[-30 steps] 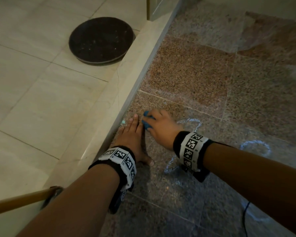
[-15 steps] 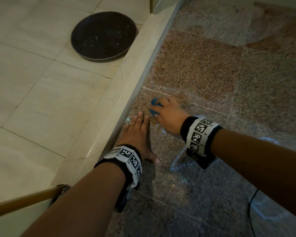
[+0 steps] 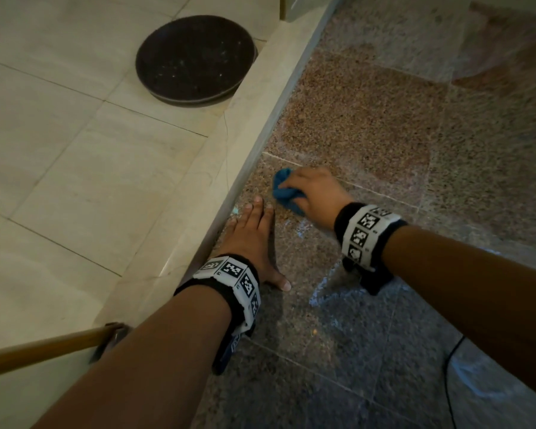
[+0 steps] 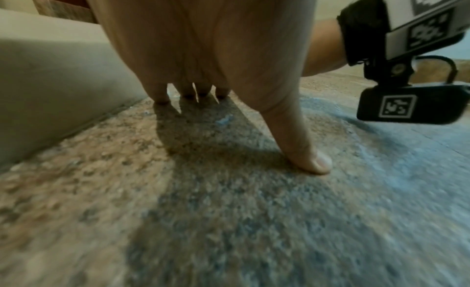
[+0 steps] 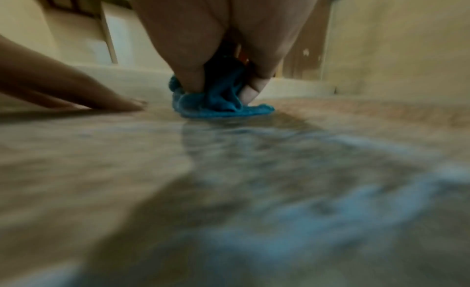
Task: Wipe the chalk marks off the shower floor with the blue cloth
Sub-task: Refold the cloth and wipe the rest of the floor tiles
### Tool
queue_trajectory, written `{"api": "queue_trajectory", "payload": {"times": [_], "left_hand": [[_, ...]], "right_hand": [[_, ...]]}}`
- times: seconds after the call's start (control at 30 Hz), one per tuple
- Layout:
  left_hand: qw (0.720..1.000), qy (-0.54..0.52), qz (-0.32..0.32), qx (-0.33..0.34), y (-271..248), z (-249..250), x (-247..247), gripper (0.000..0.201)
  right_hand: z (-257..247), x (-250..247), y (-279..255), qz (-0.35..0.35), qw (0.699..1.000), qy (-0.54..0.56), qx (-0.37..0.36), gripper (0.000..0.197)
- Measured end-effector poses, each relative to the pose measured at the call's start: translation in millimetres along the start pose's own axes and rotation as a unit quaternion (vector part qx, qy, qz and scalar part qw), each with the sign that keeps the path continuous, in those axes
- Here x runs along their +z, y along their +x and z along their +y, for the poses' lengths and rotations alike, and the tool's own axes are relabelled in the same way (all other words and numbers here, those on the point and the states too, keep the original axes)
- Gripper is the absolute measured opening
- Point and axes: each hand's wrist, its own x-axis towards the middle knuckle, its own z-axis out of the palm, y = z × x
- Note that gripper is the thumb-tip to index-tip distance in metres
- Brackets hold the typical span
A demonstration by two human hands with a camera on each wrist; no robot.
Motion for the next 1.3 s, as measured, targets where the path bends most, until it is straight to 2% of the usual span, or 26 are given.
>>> {"api": "queue_trajectory", "payload": {"times": [0.13, 0.17, 0.23, 0.37, 0.5, 0.57, 0.63, 0.7, 0.8, 0.9, 1.0, 1.07, 1.17, 1.23, 1.3], "left_hand": [[1.0, -0.004, 0.0, 0.001, -0.9, 0.8, -1.3, 0.147], [1.0, -0.005, 0.002, 0.0, -0.7, 1.1, -1.7, 0.147], [1.0, -0.004, 0.004, -0.003, -0.6, 1.9, -1.9, 0.147], [1.0, 0.0, 0.011, -0.005, -1.1, 3.2, -2.1, 0.148], [1.0, -0.004, 0.011, -0.006, -6.9, 4.0, 0.0, 0.144], [1.0, -0.021, 0.015, -0.008, -14.7, 1.2, 4.4, 0.14], [0.999, -0.046, 0.009, -0.011, -24.2, -6.2, 11.1, 0.138], [0.999, -0.042, -0.008, -0.008, -33.0, -13.6, 17.2, 0.137], [1.0, -0.007, -0.003, -0.005, -37.0, -16.9, 21.0, 0.138], [1.0, -0.011, 0.003, -0.009, -35.9, -13.5, 20.7, 0.139], [1.0, -0.015, 0.003, -0.012, -36.1, -13.0, 20.3, 0.139], [1.0, -0.016, 0.001, -0.01, -36.5, -13.6, 19.7, 0.139], [1.0, -0.02, -0.004, -0.009, -36.1, -14.1, 19.2, 0.139], [1.0, -0.018, -0.004, -0.011, -35.6, -13.7, 18.9, 0.139], [1.0, -0.014, -0.006, -0.015, -35.9, -12.5, 18.1, 0.139]], "right_hand": [[38.9, -17.4, 3.7, 0.035, 0.986, -0.013, 0.164, 0.036], [37.9, -14.5, 1.9, 0.039, 0.983, -0.012, 0.18, 0.036], [17.3, -6.8, -5.8, 0.019, 0.987, -0.021, 0.16, 0.036], [-26.8, -0.5, -32.9, -0.045, 0.997, -0.02, 0.062, 0.041], [-20.8, -10.1, -43.4, -0.069, 0.998, 0.002, -0.011, 0.039], [6.2, -24.4, -33.1, -0.054, 0.997, -0.018, 0.048, 0.033], [30.4, -37.2, -29.5, -0.034, 0.986, -0.044, 0.155, 0.031], [29.9, -35.6, -30.9, -0.021, 0.976, -0.072, 0.204, 0.032], [-10.6, -17.2, -36.4, -0.059, 0.982, -0.063, 0.166, 0.039], [-43.1, -1.8, -45.4, -0.101, 0.993, -0.027, 0.061, 0.039], [-41.6, -4.9, -48.9, -0.113, 0.993, 0.008, -0.036, 0.032], [-25.5, -15.3, -39.8, -0.084, 0.996, 0.017, -0.011, 0.03], [0.9, -22.7, -26.6, -0.039, 0.994, 0.012, 0.101, 0.029], [0.5, -14.6, -25.1, -0.031, 0.992, -0.03, 0.122, 0.029], [-15.1, -8.0, -32.5, -0.054, 0.99, -0.048, 0.12, 0.032]]}}
